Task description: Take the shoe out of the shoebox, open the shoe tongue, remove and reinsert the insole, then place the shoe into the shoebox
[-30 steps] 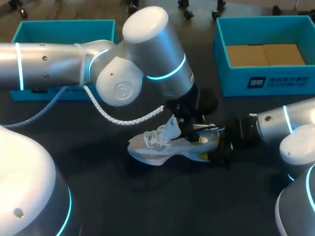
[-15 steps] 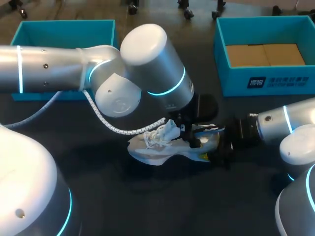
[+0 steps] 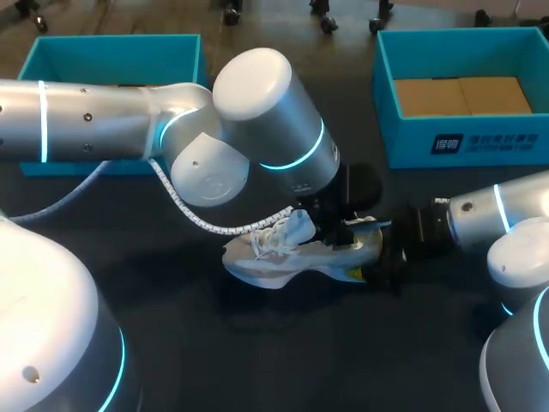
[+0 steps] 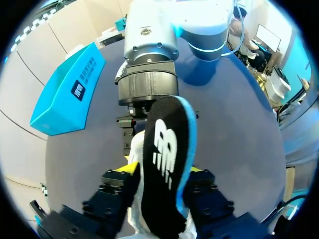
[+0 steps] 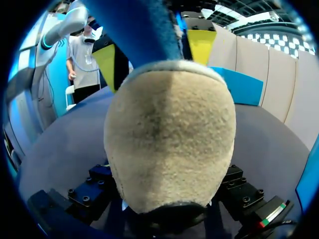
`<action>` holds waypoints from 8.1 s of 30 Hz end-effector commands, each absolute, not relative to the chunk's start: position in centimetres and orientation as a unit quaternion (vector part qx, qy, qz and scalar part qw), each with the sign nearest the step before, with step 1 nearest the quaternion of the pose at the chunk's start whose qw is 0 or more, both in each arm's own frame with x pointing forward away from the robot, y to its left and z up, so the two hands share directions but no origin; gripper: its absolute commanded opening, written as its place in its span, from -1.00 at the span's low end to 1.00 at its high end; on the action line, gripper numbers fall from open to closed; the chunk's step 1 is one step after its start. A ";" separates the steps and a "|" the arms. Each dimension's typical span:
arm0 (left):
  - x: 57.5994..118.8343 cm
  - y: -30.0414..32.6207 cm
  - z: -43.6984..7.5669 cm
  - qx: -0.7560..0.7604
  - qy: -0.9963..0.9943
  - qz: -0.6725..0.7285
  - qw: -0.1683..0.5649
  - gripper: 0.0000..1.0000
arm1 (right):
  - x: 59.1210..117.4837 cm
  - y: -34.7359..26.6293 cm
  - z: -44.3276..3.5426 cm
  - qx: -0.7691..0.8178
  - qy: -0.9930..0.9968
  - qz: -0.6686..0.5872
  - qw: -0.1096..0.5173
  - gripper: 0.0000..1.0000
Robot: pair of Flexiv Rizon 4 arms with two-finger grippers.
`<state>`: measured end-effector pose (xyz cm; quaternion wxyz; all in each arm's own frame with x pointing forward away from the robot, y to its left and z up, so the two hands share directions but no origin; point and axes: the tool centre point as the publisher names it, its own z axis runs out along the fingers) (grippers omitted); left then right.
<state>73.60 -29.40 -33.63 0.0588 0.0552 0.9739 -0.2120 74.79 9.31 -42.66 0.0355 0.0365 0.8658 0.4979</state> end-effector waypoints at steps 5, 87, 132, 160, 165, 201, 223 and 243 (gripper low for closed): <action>73.3 -29.1 -33.8 0.059 0.974 -0.214 0.052 -1.00 | 74.7 9.5 -42.8 0.037 0.867 0.496 0.036 -1.00; 70.1 -38.6 -3.1 0.111 0.846 -0.520 0.044 -1.00 | 74.7 9.5 -42.8 0.037 0.867 0.496 0.036 -1.00; 58.3 -26.5 8.7 -0.145 0.778 -0.515 -0.330 -1.00 | 74.7 9.5 -42.8 0.037 0.867 0.496 0.036 -1.00; 54.9 -24.2 10.2 -0.172 0.745 -0.519 -0.381 -1.00 | 74.7 9.5 -42.8 0.037 0.867 0.496 0.036 -1.00; 54.7 -24.0 10.3 -0.172 0.738 -0.529 -0.382 -1.00 | 74.7 9.5 -42.8 0.037 0.867 0.496 0.036 -1.00; 54.7 -24.0 10.3 -0.172 0.738 -0.529 -0.382 -1.00 | 74.1 7.7 -41.1 0.066 0.881 0.467 0.033 1.00; 54.7 -24.0 10.3 -0.172 0.738 -0.529 -0.382 -1.00 | 73.5 7.1 -38.1 0.060 0.920 0.386 0.022 1.00; 54.7 -24.0 10.3 -0.172 0.738 -0.529 -0.382 -1.00 | 73.5 7.1 -38.1 0.060 0.920 0.386 0.022 1.00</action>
